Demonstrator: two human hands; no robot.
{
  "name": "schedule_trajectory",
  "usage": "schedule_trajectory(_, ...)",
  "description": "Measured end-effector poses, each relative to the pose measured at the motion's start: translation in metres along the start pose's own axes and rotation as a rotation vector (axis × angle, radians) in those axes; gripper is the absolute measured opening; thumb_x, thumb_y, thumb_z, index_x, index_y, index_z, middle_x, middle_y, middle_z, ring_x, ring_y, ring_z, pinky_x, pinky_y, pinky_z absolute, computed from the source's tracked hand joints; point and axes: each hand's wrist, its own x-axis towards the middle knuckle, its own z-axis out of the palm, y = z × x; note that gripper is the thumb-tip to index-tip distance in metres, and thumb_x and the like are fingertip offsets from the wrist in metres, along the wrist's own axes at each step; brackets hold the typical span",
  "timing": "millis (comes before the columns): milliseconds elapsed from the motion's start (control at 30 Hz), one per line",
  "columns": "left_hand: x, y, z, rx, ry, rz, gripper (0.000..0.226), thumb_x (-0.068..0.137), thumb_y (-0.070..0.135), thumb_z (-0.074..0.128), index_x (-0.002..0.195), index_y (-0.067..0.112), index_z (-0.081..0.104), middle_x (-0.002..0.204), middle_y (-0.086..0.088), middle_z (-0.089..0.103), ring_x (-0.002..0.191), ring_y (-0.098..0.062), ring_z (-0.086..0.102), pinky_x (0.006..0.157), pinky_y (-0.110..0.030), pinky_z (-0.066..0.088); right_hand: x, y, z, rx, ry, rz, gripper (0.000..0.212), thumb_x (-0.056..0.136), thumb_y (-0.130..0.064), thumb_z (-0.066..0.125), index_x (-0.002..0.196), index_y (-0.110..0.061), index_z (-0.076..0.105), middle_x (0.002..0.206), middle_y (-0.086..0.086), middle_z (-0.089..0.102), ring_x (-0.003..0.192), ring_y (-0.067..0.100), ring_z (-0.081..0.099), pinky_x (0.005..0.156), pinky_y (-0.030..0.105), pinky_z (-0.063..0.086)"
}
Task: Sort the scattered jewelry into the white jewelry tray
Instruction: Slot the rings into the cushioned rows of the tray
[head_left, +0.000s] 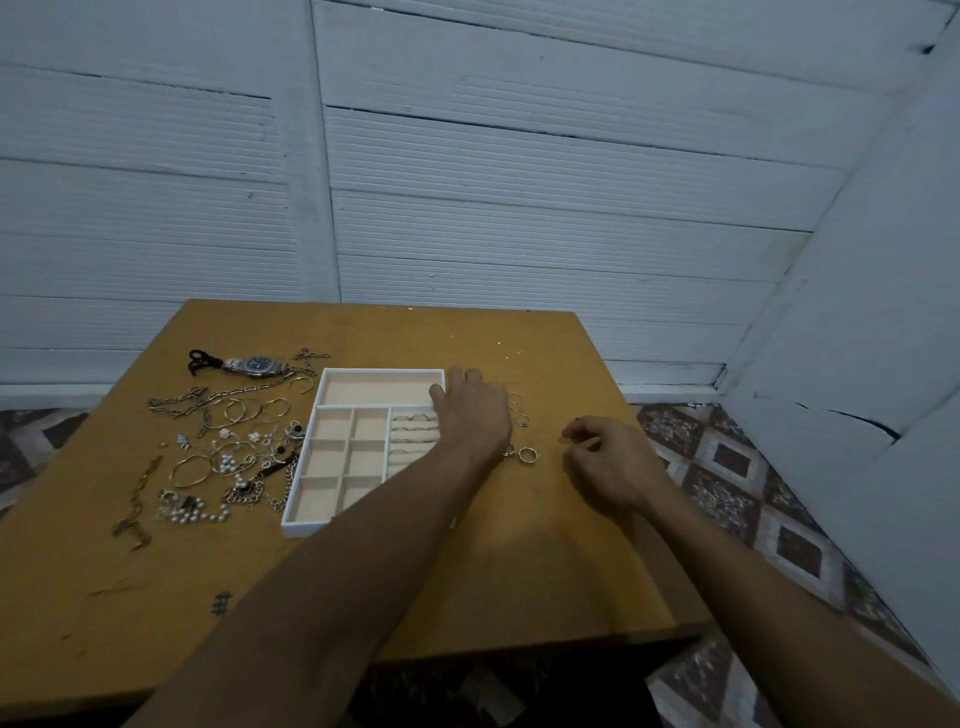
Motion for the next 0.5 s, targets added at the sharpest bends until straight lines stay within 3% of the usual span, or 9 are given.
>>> schedule_trajectory(200,0.004,-0.007,-0.002,-0.076,0.008,0.0,0.021,0.089,0.022,0.058,0.108,0.024,0.067,0.133,-0.003,0.048,0.128,-0.027,0.029,0.097,-0.047,0.027,0.013,-0.007,0.003,-0.02,0.018,0.01,0.032,0.091,-0.017,0.054,0.12,-0.019,0.064,0.123,0.0,0.063,0.107,0.014,0.057,0.081,0.022,0.038)
schedule_trajectory(333,0.01,-0.022,-0.015,-0.118,0.033,-0.01,0.02,0.089,0.022,0.059,0.107,0.024,0.069,0.134,-0.003,0.048,0.131,-0.028,0.028,0.1,-0.048,0.026,0.022,-0.006,0.008,-0.005,0.014,0.026,0.031,0.09,-0.017,0.053,0.119,-0.02,0.065,0.122,0.001,0.064,0.107,0.016,0.057,0.086,0.026,0.045)
schedule_trajectory(500,0.012,-0.028,-0.026,-0.128,-0.114,0.025,0.023,0.084,0.037,0.07,0.104,0.027,0.071,0.136,-0.003,0.049,0.138,-0.029,0.021,0.105,-0.048,0.023,0.034,-0.009,0.014,-0.008,0.015,0.028,0.028,0.091,-0.018,0.055,0.116,-0.019,0.066,0.117,0.0,0.065,0.104,0.016,0.058,0.088,0.029,0.049)
